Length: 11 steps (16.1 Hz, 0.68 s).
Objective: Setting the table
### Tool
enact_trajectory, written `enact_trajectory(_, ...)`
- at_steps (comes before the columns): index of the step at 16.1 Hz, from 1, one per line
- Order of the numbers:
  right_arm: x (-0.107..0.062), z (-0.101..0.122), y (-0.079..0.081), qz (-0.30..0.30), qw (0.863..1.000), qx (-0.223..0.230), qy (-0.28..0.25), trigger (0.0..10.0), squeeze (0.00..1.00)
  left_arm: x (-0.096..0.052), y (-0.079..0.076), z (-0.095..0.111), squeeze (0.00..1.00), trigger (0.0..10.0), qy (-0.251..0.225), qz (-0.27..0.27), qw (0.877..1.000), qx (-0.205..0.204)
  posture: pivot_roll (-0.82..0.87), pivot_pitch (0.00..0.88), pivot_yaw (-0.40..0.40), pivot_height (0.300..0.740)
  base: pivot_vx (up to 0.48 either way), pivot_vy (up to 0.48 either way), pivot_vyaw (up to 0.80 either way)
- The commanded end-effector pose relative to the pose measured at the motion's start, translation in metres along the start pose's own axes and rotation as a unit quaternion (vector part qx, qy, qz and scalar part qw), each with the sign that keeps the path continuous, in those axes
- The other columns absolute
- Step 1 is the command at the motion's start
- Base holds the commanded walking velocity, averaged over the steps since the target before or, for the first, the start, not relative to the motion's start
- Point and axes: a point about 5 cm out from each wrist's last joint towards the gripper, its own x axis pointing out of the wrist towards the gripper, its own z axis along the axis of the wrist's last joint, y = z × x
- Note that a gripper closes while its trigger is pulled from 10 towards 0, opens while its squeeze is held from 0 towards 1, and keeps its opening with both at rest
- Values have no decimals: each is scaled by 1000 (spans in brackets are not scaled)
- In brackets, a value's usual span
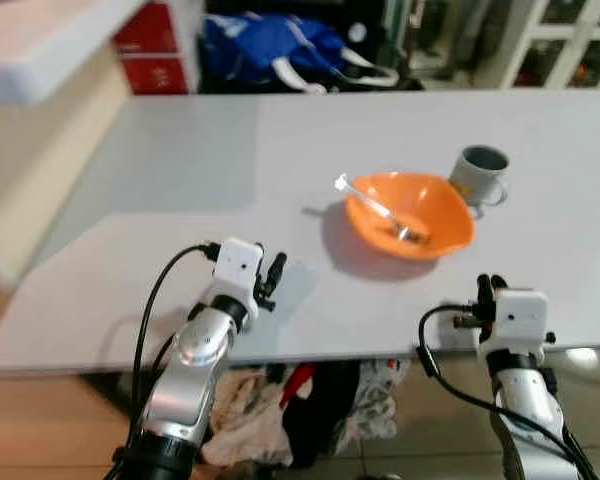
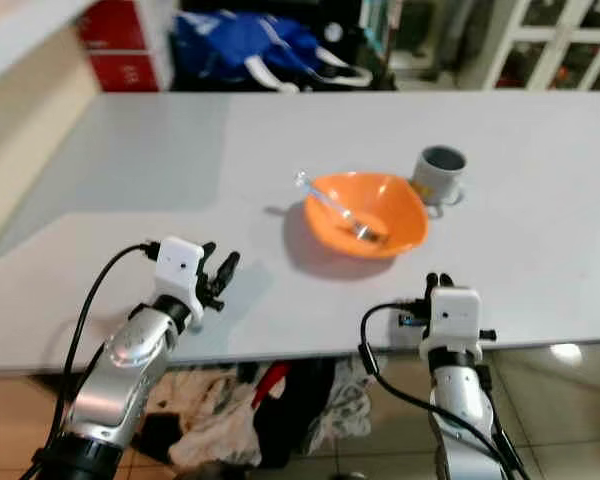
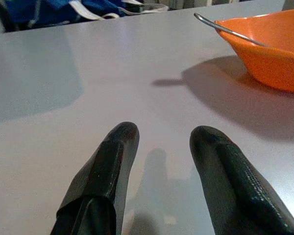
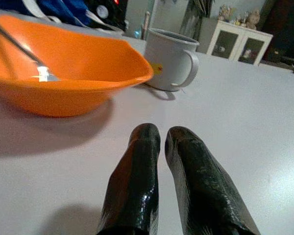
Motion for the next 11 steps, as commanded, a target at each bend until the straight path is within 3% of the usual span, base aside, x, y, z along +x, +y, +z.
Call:
enact_trajectory(1,-2,-3,-1,-1,1000,1,9,10000,0,0,-1,0,0,10000,2,-1,1000,5,-36,0,30,740,0,0,0)
enact_trajectory(7,-4,-7,-2,1,1000,-4,14,10000,0,0,-2,-2,0,10000,3,3,1000,9,-39,0,31,740,0,0,0)
enact_trajectory(11,-3,-8,0,8,1000,3,19,10000,0,2,-2,-4,0,10000,11,4,1000,-3,-40,0,36,740,0,480,0)
